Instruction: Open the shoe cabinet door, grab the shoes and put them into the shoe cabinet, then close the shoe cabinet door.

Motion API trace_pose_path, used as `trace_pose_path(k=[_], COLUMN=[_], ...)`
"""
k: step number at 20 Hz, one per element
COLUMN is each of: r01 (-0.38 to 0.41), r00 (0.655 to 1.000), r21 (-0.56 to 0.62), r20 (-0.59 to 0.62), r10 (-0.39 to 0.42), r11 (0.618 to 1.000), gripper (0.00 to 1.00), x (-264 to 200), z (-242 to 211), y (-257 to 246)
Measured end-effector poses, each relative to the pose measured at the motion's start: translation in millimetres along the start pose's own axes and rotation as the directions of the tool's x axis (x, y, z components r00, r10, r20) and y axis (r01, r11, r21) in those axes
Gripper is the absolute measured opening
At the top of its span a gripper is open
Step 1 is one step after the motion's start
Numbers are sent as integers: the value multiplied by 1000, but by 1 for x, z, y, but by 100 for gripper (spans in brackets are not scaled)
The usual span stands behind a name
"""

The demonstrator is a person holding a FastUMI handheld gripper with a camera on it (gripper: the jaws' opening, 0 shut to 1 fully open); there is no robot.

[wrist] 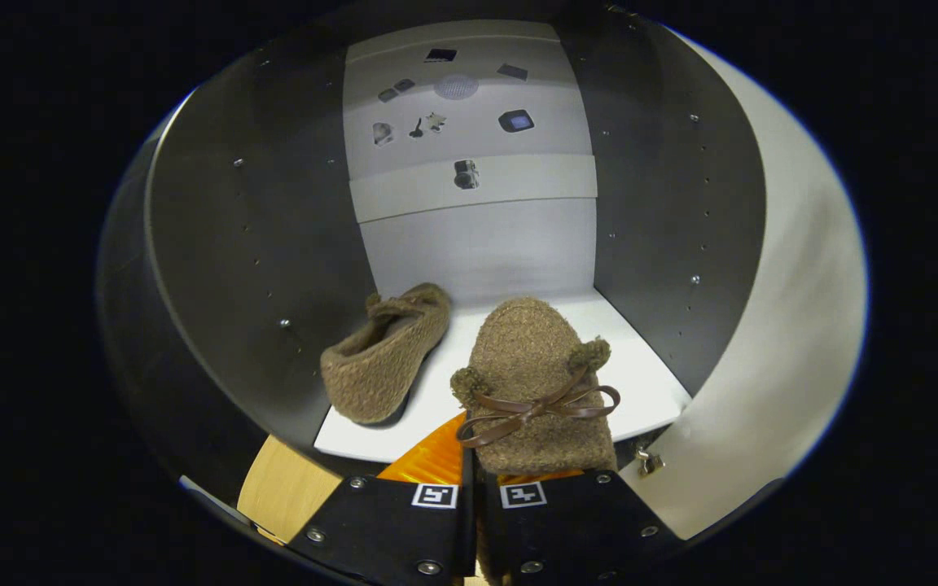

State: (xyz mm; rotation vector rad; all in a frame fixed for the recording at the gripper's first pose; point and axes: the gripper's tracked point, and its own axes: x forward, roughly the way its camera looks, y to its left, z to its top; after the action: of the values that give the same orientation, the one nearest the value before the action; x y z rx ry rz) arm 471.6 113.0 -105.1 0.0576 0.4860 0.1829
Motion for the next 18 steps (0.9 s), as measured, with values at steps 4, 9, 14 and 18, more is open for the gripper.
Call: trace_pose_path(k=[4,9,14,18], r01=[4,13,3,17], r00=[1000,1000,999,995], r21=[-1,-15,-22,-19], r20=[-3,-15,-52,-95], r10=[-4,-13,-4,-19], r11=[1000,1000,1000,1000], gripper=[5,5,5,5], x=[35,76,113,136], z=[26,49,62,59], y=[-9,-19,-21,-26])
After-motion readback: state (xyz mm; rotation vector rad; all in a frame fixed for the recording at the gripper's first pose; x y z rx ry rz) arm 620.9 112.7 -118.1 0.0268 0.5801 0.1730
